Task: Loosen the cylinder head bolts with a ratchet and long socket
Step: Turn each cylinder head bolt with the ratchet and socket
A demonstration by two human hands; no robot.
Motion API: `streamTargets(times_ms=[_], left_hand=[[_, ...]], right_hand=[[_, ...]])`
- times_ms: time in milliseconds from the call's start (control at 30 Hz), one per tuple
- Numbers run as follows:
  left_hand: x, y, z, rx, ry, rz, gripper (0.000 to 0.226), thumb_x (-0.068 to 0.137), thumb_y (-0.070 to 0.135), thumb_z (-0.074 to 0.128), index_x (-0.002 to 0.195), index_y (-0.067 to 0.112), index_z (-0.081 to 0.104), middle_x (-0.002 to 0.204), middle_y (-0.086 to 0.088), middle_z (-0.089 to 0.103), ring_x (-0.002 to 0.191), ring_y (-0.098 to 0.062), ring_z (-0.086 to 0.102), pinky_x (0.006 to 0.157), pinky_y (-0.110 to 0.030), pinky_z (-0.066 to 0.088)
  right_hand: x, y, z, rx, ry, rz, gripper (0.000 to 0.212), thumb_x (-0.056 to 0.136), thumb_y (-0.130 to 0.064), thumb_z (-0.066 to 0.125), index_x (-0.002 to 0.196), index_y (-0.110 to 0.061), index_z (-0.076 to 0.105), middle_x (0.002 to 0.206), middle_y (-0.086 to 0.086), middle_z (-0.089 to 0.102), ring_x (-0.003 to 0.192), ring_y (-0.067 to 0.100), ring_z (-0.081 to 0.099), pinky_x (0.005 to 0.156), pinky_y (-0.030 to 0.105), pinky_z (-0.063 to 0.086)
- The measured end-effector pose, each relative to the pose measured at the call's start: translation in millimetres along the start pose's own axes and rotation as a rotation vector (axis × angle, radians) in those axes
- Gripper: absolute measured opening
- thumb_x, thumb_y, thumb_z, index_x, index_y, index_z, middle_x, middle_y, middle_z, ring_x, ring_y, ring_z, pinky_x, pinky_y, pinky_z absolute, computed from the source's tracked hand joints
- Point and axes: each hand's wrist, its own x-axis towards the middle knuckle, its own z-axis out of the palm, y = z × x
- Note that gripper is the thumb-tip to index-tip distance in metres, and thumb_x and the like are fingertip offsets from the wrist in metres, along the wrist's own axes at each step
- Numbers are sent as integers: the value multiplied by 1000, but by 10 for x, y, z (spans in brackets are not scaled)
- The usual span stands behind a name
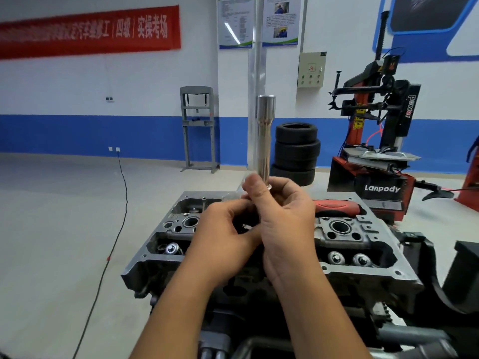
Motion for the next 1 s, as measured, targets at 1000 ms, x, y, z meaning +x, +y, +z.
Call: streamTargets(times_ms=[1000], left_hand=[[54, 20, -86, 2, -22, -140, 23, 92, 10, 73, 110, 23, 80, 100, 6, 81, 99, -13, 76, 91, -39, 62]], right_hand=[[-61, -73, 96, -103, -51, 118, 28, 79, -47, 79, 87, -20, 80, 95, 13, 78, 89, 24, 74, 84, 37, 61]])
